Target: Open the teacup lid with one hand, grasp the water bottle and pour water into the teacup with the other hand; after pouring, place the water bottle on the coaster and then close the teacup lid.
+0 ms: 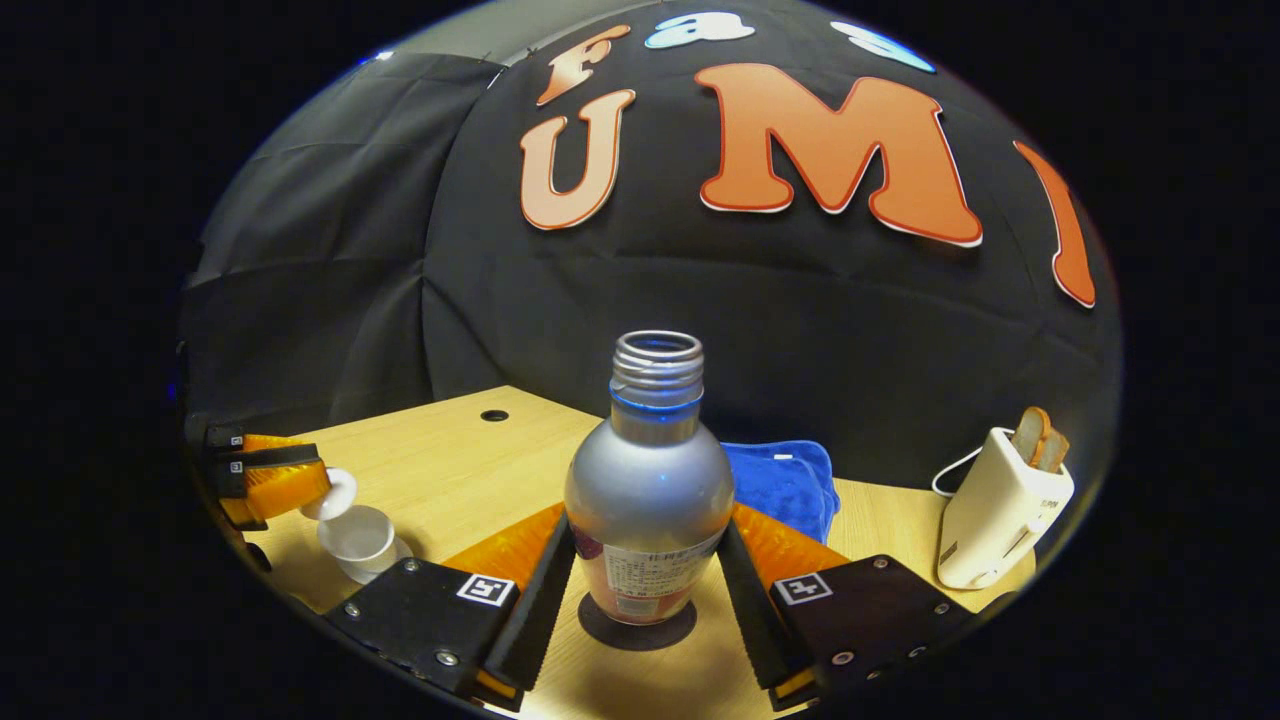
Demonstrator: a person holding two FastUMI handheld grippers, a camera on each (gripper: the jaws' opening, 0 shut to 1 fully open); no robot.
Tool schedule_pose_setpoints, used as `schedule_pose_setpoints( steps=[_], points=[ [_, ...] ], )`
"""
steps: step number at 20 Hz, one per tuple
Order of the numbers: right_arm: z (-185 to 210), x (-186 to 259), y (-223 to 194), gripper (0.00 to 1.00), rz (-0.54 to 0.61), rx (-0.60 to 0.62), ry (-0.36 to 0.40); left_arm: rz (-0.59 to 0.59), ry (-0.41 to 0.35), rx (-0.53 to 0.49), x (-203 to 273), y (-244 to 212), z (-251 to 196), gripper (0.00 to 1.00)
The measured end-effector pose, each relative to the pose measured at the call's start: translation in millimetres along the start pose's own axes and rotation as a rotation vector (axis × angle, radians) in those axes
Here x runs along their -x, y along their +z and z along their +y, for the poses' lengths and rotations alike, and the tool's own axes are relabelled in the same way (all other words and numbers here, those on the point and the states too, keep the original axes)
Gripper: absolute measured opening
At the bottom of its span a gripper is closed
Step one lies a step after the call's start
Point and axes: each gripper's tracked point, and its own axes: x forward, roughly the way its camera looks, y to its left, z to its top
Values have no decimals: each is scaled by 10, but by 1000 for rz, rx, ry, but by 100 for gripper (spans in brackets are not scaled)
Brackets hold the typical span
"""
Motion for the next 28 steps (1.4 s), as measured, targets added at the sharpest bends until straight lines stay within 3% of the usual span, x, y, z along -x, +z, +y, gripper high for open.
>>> schedule_pose_setpoints(
  steps=[12,17,25,28],
  points=[
    [56,-235,-353,80,65,-52,5,67,6,12,-72,-266,-3,27],
    [55,-244,-363,79,65,-44,1,83,3,15,-126,-321,-35,33],
    [60,-295,-528,89,118,-30,-7,114,9,16,-173,-483,-52,30],
    [-5,-225,-563,97,132,-30,-16,107,10,17,-180,-491,-75,30]
  ],
)
